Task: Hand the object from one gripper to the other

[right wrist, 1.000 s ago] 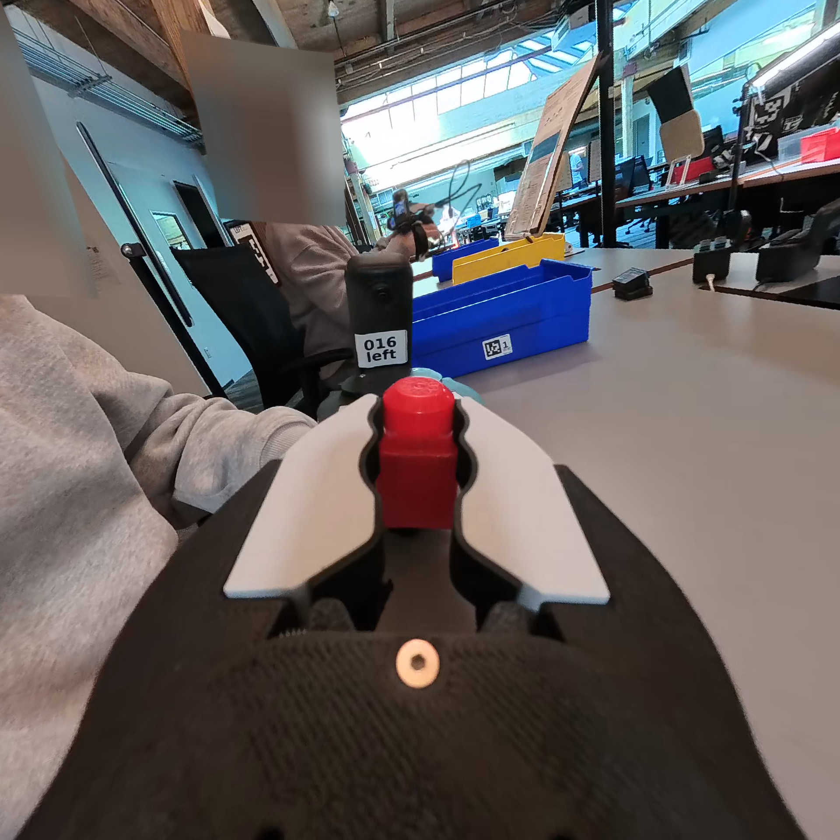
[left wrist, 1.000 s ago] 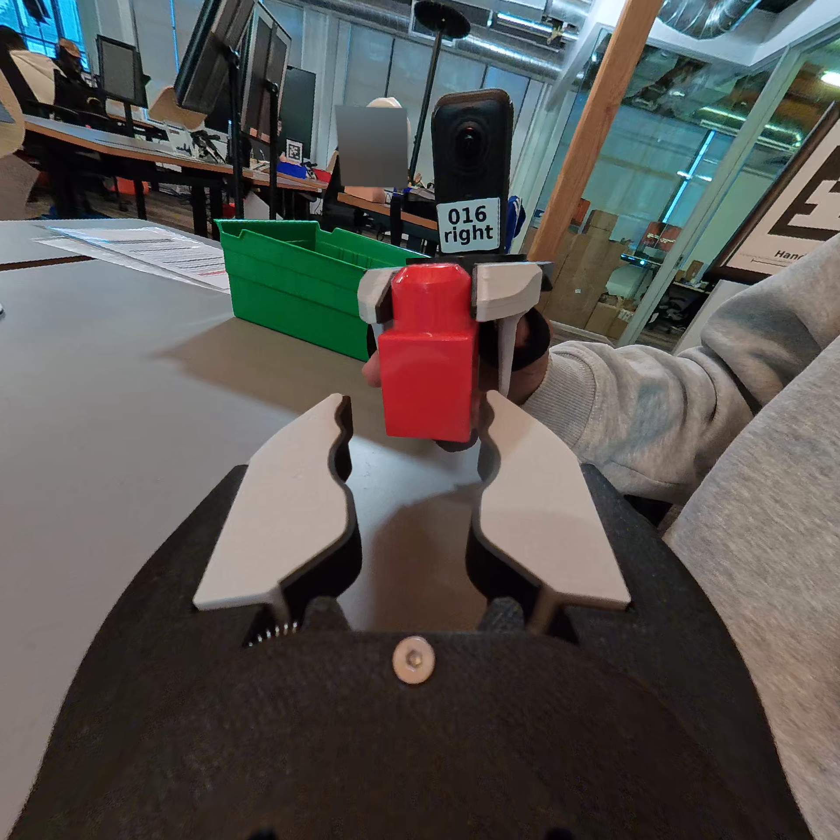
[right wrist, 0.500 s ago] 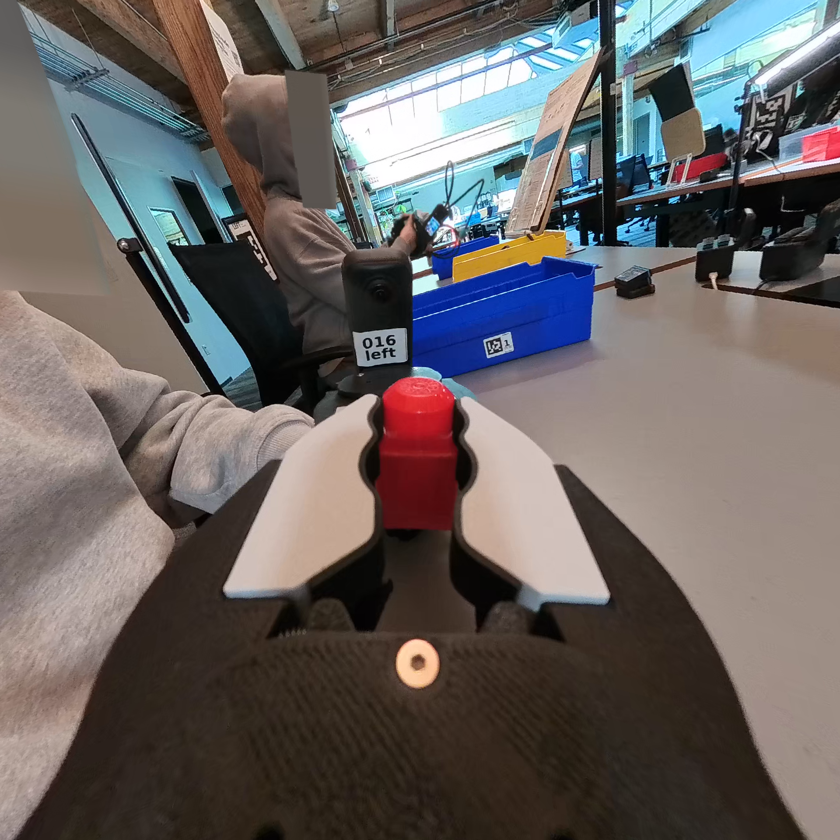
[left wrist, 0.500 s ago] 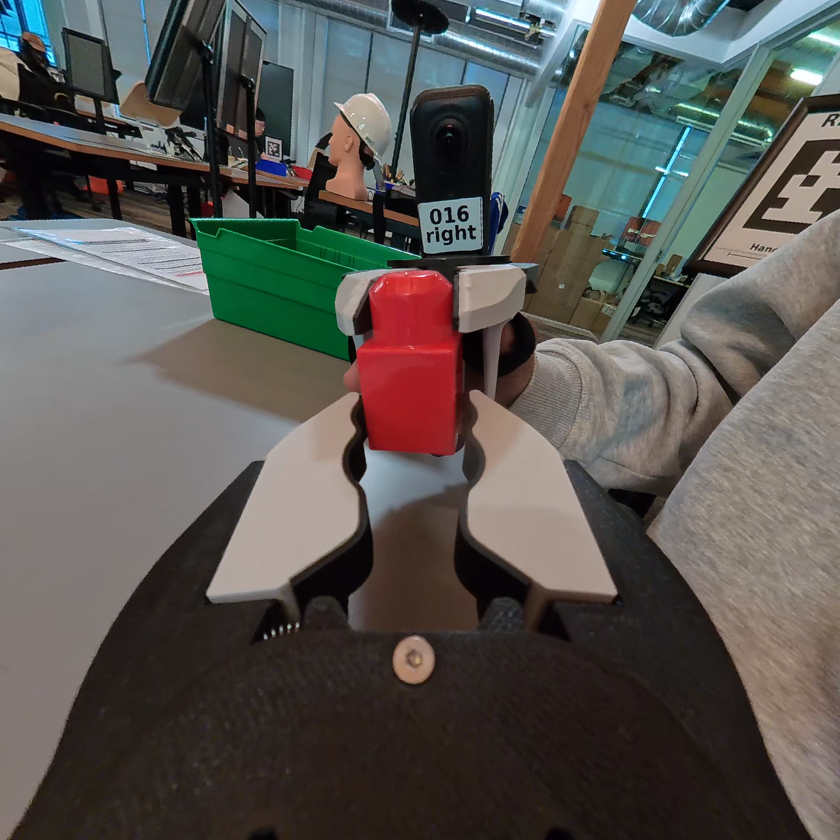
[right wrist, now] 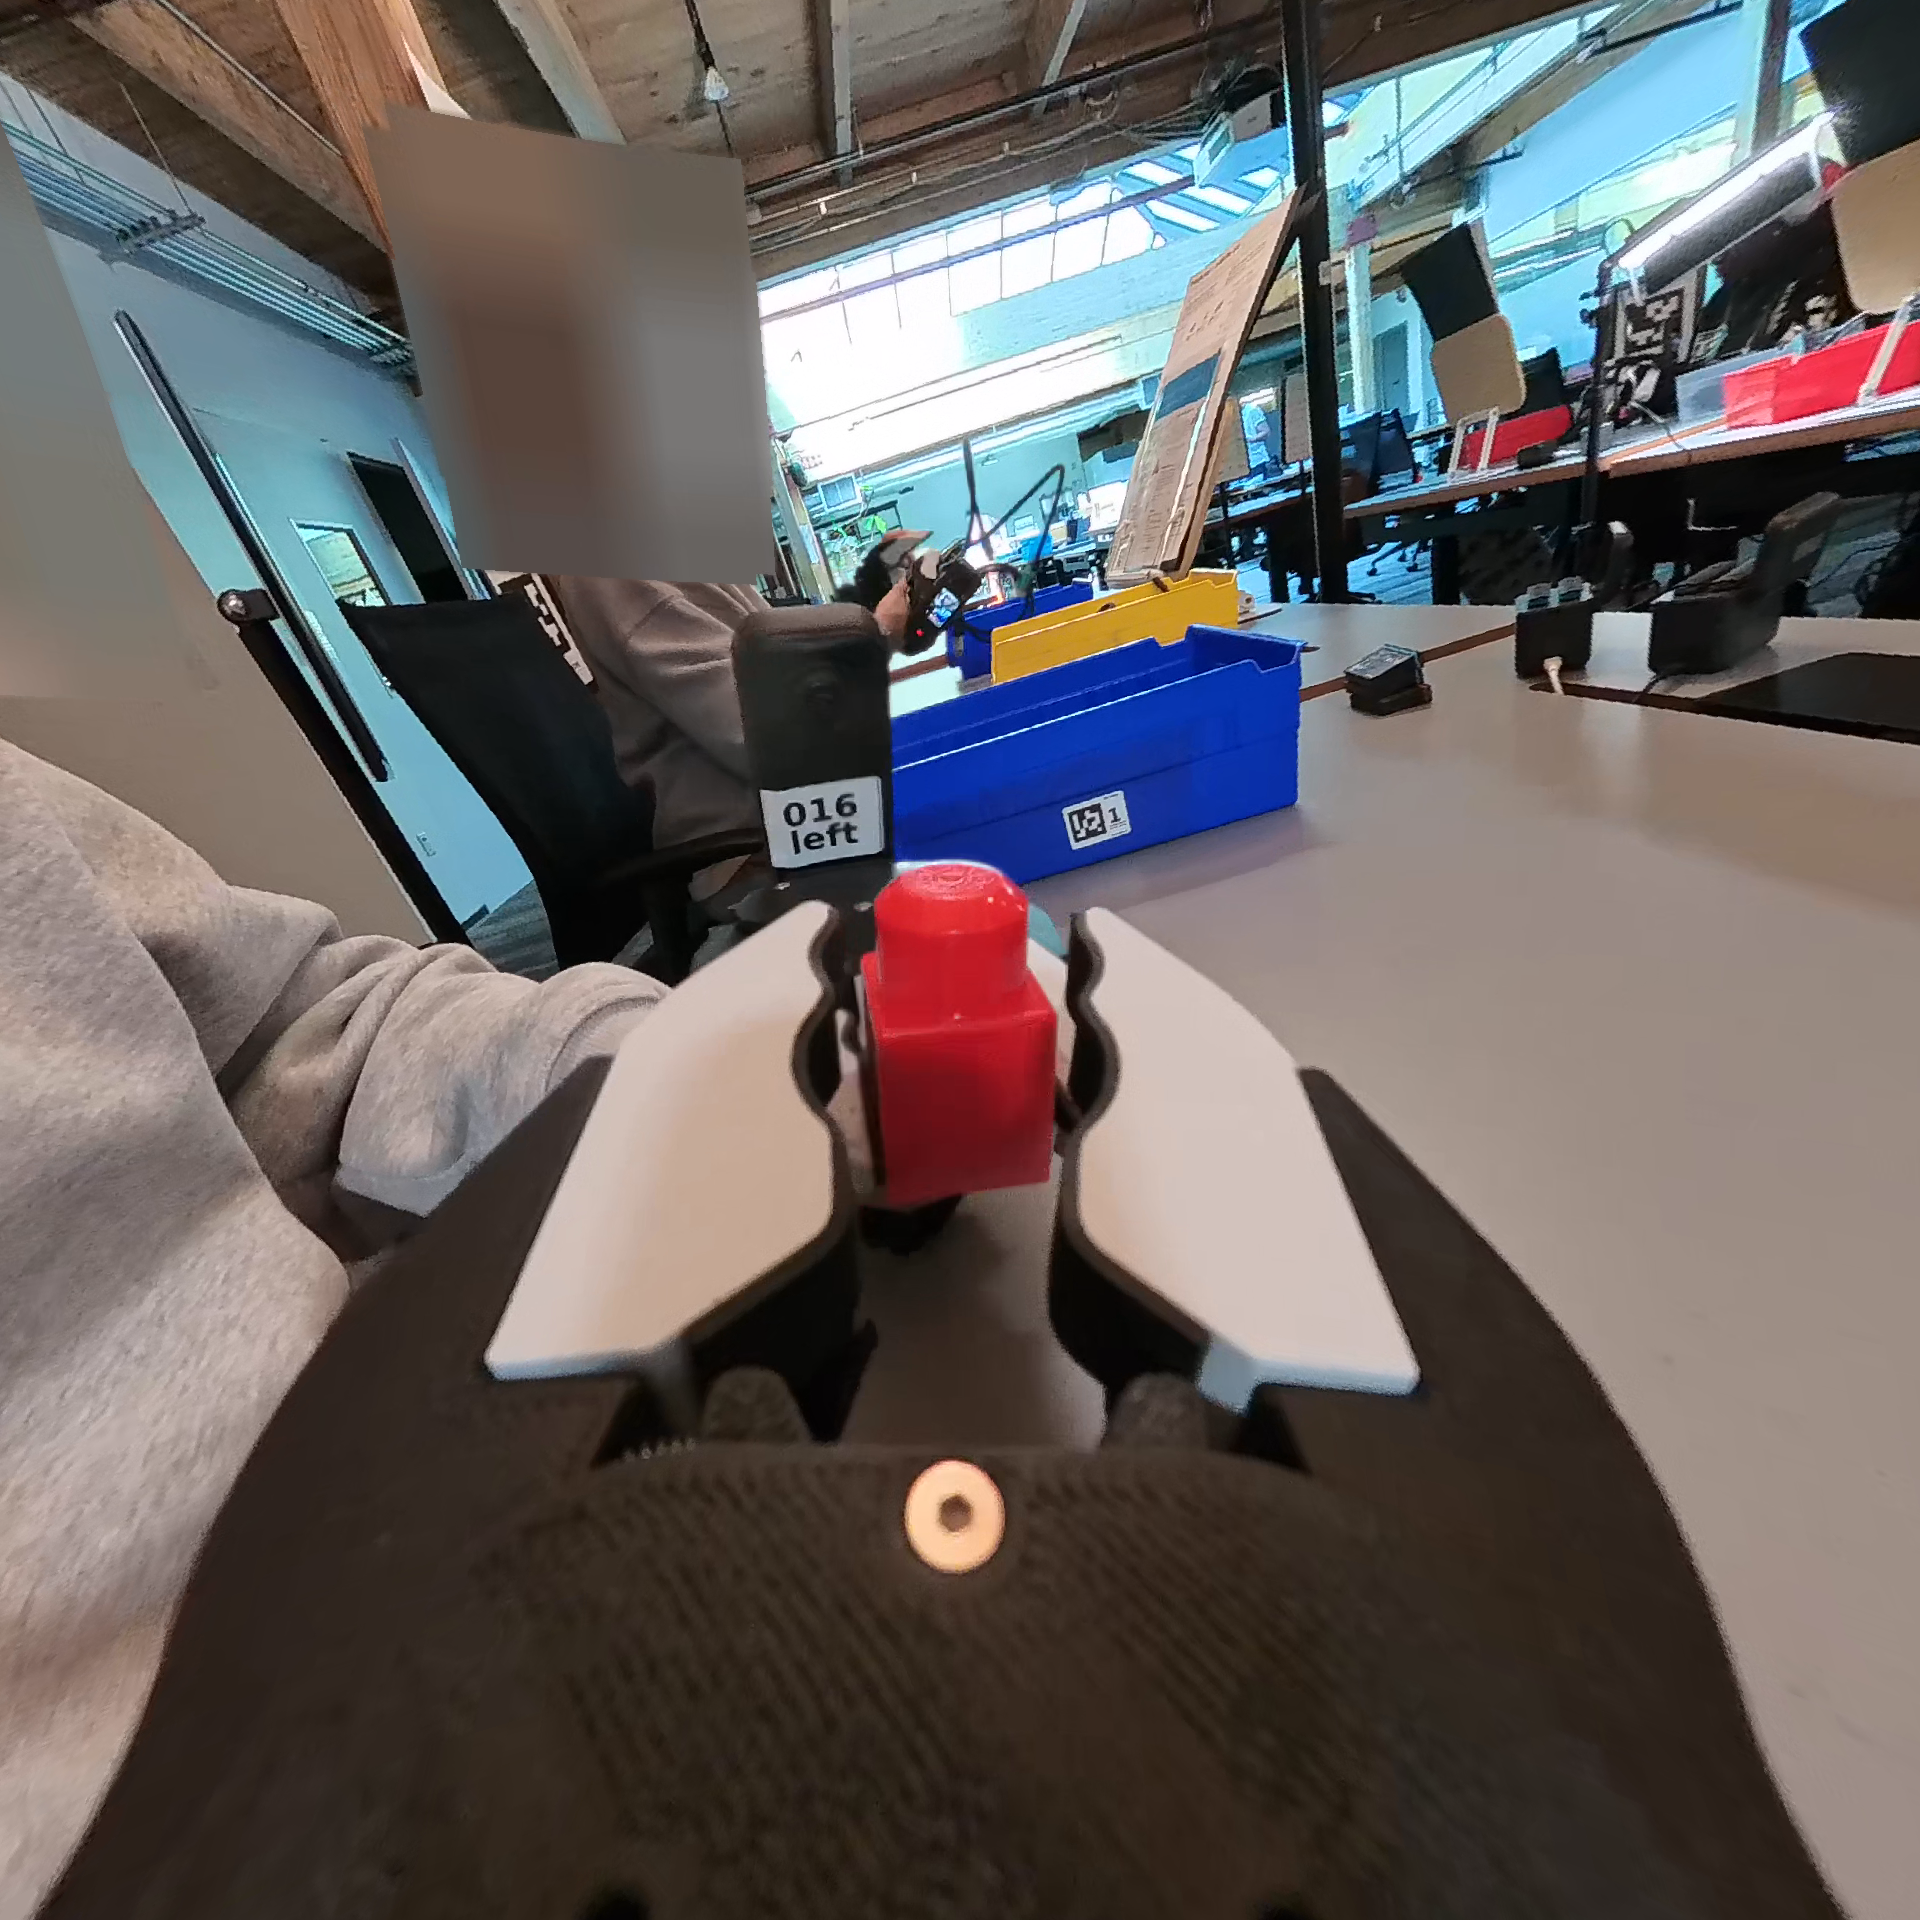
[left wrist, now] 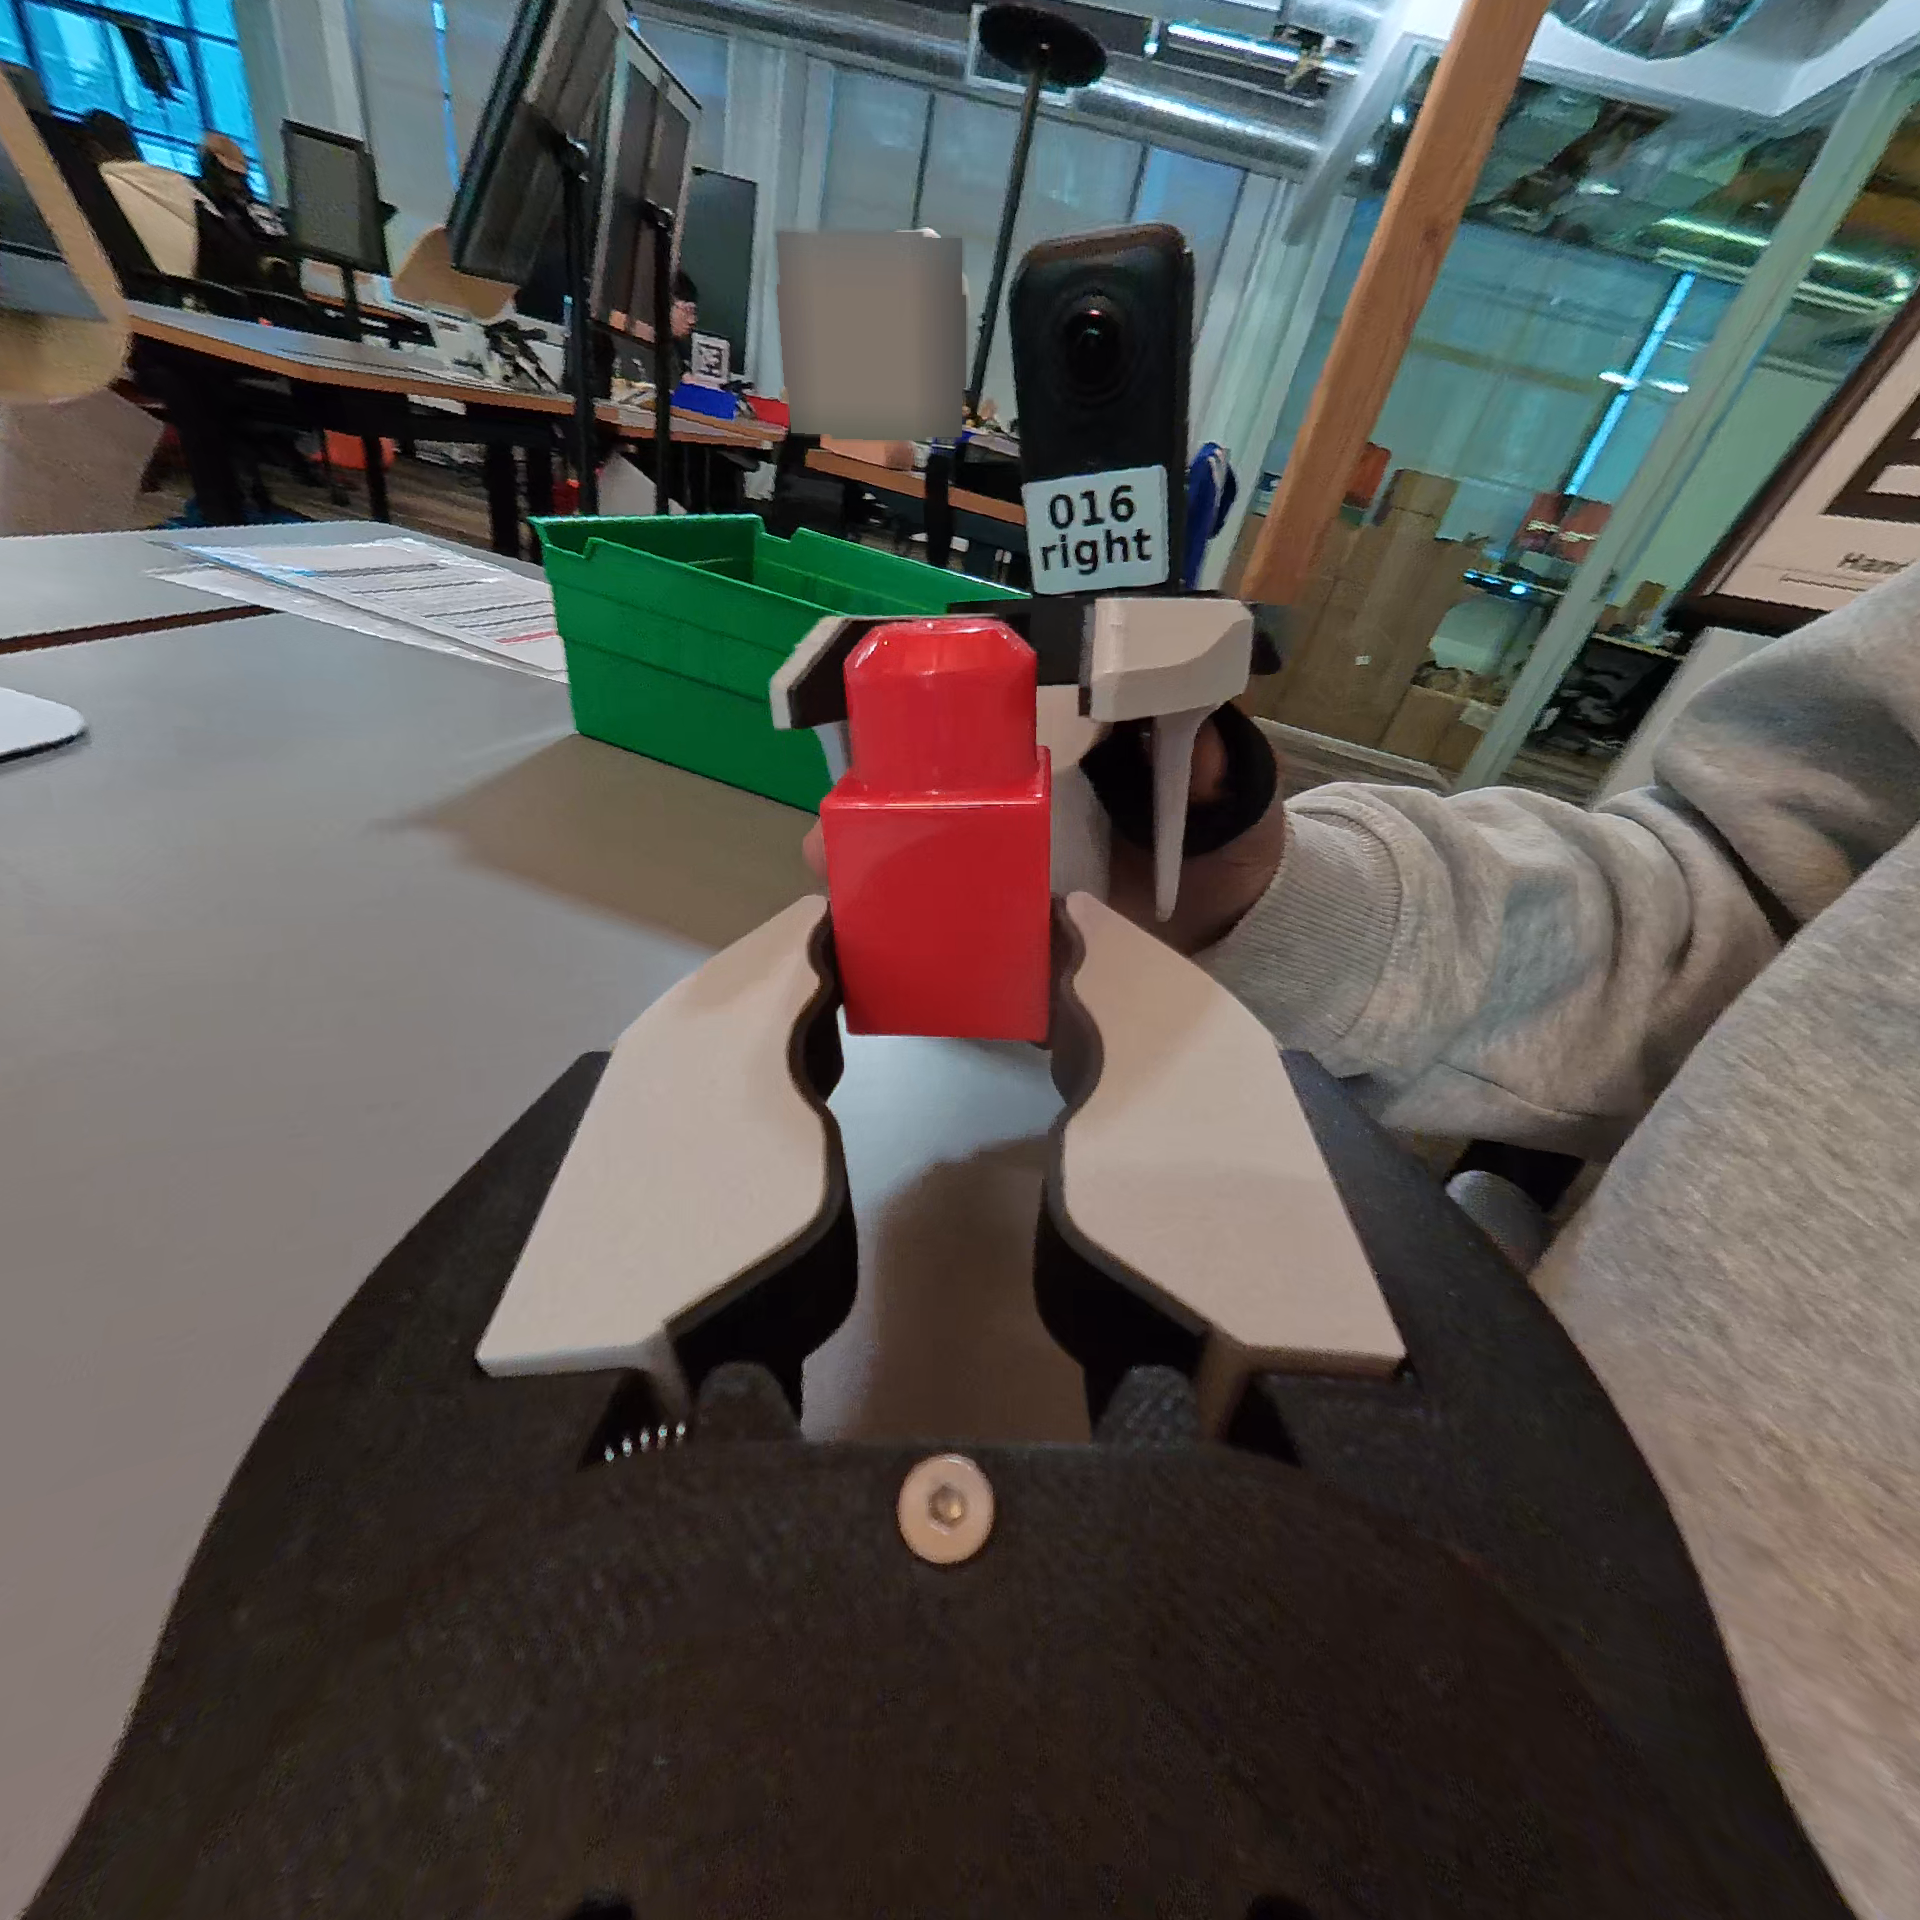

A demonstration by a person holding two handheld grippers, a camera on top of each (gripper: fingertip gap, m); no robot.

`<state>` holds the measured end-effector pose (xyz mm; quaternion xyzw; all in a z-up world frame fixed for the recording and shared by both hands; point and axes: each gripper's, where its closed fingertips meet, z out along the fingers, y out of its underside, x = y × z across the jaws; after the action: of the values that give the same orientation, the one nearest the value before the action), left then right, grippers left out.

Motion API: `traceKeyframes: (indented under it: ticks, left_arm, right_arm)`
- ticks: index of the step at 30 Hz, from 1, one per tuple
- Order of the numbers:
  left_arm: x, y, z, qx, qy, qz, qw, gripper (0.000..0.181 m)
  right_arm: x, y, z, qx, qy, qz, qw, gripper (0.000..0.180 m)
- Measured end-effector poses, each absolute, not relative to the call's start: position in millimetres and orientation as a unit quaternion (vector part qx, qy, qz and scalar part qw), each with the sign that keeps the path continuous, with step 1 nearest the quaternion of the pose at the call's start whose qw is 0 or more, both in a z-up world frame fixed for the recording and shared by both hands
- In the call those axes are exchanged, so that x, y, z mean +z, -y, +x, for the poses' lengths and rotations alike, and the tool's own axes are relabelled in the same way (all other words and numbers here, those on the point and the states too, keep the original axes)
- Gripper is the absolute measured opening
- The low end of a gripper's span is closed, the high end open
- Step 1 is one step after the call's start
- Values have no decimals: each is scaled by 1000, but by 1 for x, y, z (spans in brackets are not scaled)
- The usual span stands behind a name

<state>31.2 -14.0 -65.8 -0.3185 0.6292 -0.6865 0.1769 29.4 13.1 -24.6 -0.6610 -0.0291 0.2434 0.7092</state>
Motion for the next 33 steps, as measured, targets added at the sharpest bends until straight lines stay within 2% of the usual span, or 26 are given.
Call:
traceKeyframes:
  ticks: [3,6,11,15,21,33]
  left_arm:
    - [-66,4,37,-674,-623,-336,211,38]
    - [-66,-12,45,-638,-620,-360,282,38]
    - [-72,-49,56,-513,-624,-408,426,38]
    - [-72,-63,58,-449,-621,-420,487,37]
    - [-72,-52,57,-453,-621,-417,485,37]
    - [-79,-20,54,-465,-643,-397,461,37]
  right_arm:
    - [-23,-14,33,238,19,-657,715,45]
    - [-24,-15,37,224,8,-659,718,45]
    - [-29,-18,46,183,-13,-672,717,43]
    - [-33,-20,64,137,-68,-676,721,40]
    - [-34,-23,63,158,-165,-631,742,40]
    - [-35,-30,47,88,-110,-658,740,31]
